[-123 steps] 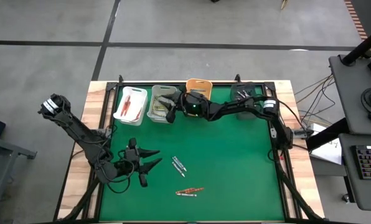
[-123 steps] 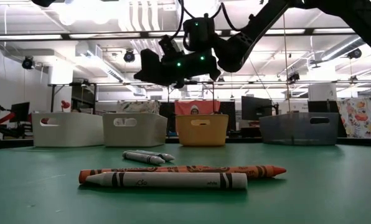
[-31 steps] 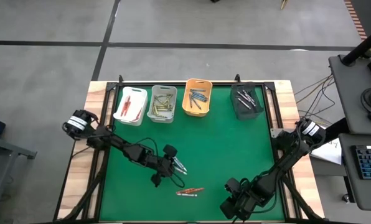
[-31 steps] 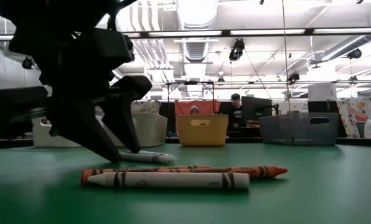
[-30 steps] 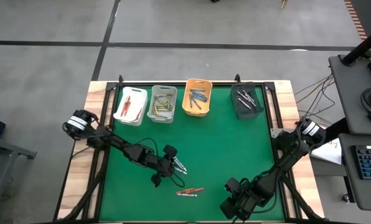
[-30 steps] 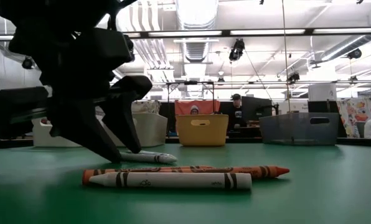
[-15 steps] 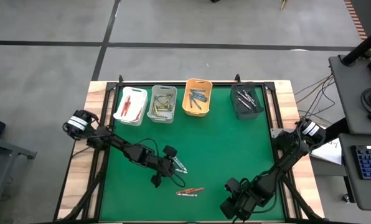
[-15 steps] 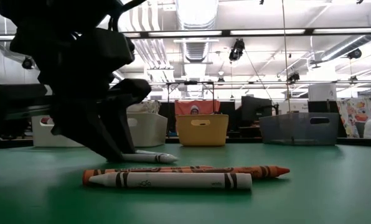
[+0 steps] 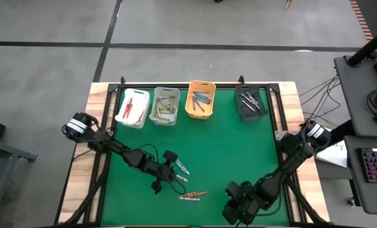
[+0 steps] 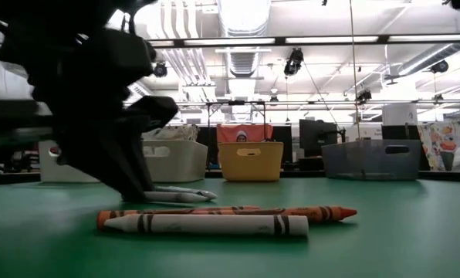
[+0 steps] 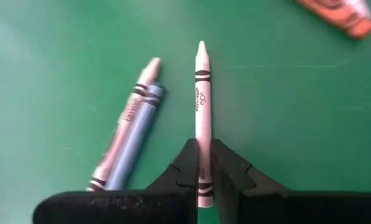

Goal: Sort crayons
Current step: Put the white crayon into the black bin

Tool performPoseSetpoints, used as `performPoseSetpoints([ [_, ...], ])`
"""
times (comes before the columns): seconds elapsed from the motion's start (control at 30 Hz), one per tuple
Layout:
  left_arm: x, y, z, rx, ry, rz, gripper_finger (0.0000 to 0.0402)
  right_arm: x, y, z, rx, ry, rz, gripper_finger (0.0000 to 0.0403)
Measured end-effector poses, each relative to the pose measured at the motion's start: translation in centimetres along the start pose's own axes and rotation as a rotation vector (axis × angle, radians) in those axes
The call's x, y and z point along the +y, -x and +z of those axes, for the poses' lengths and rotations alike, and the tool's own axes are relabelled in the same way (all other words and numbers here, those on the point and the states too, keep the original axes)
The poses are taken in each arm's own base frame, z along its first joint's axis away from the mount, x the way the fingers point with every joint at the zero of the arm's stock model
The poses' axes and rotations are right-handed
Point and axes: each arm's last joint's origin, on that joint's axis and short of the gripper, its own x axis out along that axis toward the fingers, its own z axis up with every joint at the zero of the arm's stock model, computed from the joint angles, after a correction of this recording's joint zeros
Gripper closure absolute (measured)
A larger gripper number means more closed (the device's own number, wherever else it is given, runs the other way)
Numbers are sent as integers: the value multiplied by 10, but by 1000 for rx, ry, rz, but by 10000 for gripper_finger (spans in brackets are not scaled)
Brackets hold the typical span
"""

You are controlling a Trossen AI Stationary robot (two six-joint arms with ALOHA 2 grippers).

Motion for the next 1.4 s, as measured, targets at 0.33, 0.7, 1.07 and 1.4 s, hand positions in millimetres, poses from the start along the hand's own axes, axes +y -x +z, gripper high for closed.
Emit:
performPoseSetpoints([
  [0.33, -21, 34, 26, -246, 68, -46, 401, 12, -2, 35, -385, 426, 12, 300],
  [0.7, -49, 87, 55, -693, 186, 156, 401, 32, -3, 69, -765, 920, -76, 305],
  [1.07, -65, 105, 64, -880, 305, 318, 402, 44, 1, 85, -1202, 1112, 334, 309],
  [1.4, -62, 102, 64, -888, 412, 465, 402, 47, 3, 121, -1305, 1035, 337, 253],
])
